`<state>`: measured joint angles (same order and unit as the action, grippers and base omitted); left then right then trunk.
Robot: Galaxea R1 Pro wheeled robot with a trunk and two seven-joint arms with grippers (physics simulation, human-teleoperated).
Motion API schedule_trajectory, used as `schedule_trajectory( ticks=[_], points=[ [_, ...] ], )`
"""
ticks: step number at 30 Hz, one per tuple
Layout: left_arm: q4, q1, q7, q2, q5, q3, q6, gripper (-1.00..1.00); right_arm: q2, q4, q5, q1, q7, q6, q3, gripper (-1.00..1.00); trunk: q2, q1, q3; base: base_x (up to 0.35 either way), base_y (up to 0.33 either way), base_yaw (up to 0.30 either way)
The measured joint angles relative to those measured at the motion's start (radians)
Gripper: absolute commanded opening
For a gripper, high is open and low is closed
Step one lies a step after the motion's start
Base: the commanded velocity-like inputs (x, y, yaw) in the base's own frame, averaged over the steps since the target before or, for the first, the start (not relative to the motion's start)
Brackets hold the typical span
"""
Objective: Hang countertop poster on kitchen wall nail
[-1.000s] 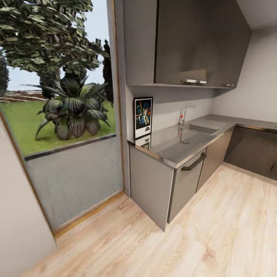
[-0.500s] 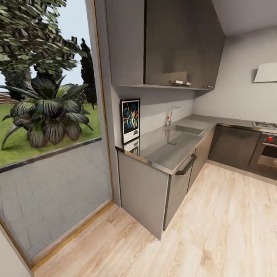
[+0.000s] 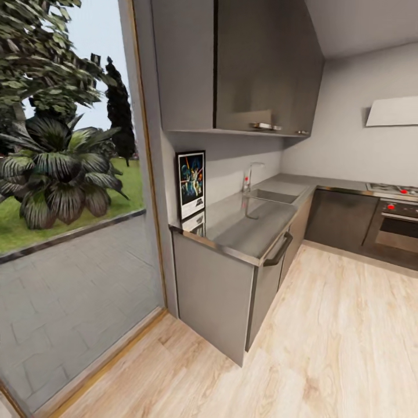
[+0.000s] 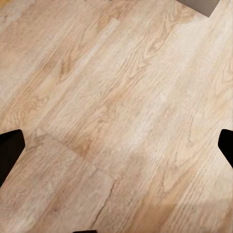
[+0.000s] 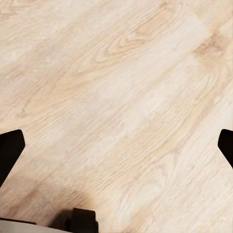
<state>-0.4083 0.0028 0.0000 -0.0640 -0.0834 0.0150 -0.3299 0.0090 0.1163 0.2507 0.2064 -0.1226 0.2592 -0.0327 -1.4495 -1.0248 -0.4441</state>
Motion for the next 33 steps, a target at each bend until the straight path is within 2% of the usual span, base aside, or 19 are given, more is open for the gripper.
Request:
schedule_trajectory(
  ticks=[9,26,32,33],
  points=[
    [0.0,0.0,0.0,0.001,0.0,0.0,0.001,1.0,0.0,0.0,0.0,0.0,0.0,0.0,0.0,1.0,0.0,0.0,0.0,0.156,0.297,-0.024],
    [0.0,0.0,0.0,0.001,-0.001,0.0,0.002,1.0,0.0,0.0,-0.002,0.0,0.0,0.0,0.0,1.0,0.0,0.0,0.004,0.198,0.305,-0.274],
    [-0.002,0.0,-0.001,0.002,-0.001,0.0,-0.001,1.0,0.001,0.001,-0.001,0.0,-0.002,0.001,0.002,1.0,0.0,0.0,0.005,0.078,0.092,-0.067],
    [-0.015,0.0,-0.003,0.002,0.0,-0.002,-0.041,1.0,-0.007,0.004,-0.006,0.0,-0.003,0.023,0.008,1.0,0.0,0.0,0.005,0.005,0.006,-0.004]
  ],
)
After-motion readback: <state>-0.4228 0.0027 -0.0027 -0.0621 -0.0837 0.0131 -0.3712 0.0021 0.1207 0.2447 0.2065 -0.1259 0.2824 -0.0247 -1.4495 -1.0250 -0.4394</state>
